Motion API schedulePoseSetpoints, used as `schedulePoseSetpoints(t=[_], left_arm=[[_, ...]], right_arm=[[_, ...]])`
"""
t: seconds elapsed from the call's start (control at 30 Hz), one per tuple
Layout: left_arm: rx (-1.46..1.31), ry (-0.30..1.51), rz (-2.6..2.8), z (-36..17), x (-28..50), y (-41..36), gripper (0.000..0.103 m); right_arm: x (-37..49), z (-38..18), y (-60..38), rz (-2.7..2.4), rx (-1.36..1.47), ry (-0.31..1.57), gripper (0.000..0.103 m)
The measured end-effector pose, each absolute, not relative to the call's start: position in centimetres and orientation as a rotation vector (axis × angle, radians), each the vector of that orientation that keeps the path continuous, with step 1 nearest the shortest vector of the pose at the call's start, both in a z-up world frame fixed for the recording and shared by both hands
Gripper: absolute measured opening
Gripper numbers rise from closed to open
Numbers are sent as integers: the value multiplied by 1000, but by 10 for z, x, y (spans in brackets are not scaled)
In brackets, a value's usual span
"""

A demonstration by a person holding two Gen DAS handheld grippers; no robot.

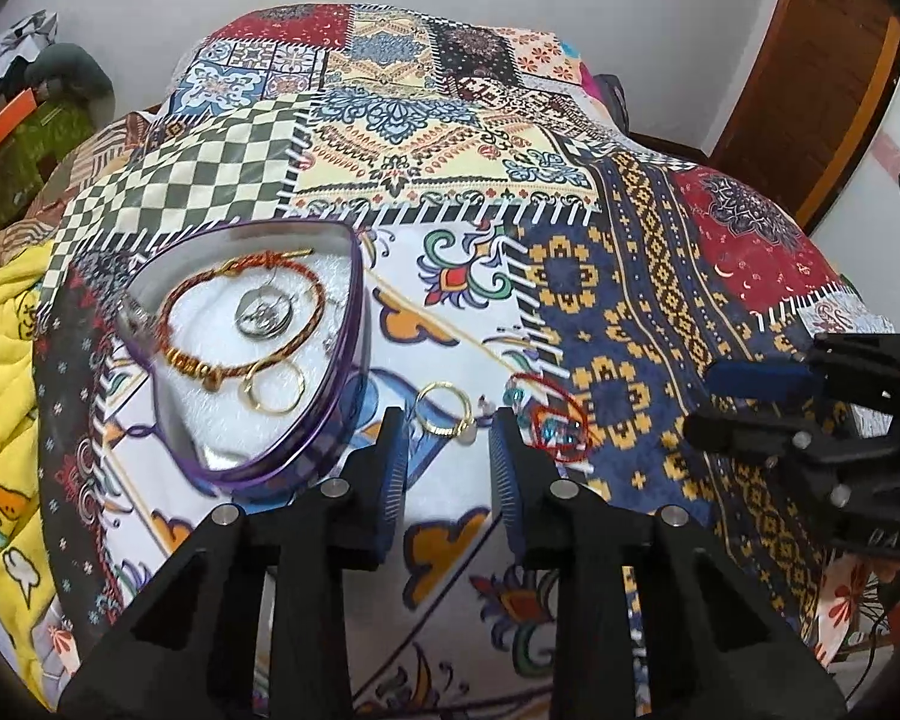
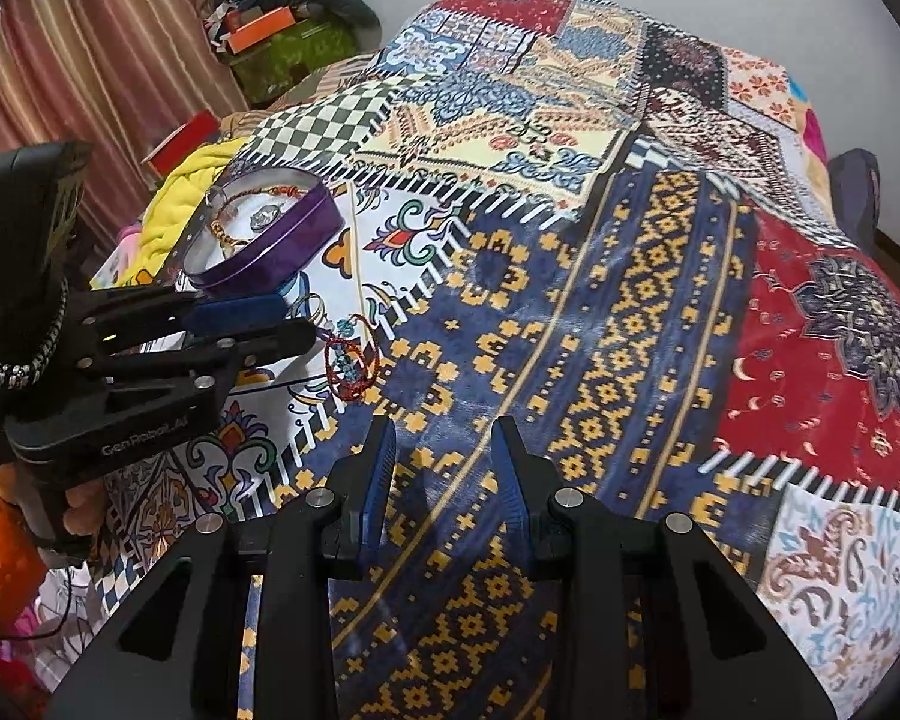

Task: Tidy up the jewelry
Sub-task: 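Grasp another silver ring with the left tool while the right tool grasps the red beaded bracelet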

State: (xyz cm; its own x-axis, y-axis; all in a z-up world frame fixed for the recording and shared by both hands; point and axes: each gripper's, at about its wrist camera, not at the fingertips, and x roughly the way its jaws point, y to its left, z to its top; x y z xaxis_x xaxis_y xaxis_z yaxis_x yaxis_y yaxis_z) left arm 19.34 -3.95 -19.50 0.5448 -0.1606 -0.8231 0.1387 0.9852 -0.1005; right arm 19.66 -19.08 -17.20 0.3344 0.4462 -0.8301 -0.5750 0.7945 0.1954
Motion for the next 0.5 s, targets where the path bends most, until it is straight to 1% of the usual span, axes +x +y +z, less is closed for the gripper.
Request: schedulePoseSetpoints(t=[0.13,0.2,0.23,0.5], left_arm=[[-6,961,-193,-199,196,-43,18],[-9,954,-200,-198,194,-40,12],[-12,953,-201,-198,193,-39,5],[-46,942,-200,-195,172,-20,5]], right_arm=[[197,-172,-180,700,-151,1036,30],[196,-172,-172,716,-167,1030,30],[195,-171,-167,723,-180,1025,30],[198,-183,-131,732,-278,1029,30]])
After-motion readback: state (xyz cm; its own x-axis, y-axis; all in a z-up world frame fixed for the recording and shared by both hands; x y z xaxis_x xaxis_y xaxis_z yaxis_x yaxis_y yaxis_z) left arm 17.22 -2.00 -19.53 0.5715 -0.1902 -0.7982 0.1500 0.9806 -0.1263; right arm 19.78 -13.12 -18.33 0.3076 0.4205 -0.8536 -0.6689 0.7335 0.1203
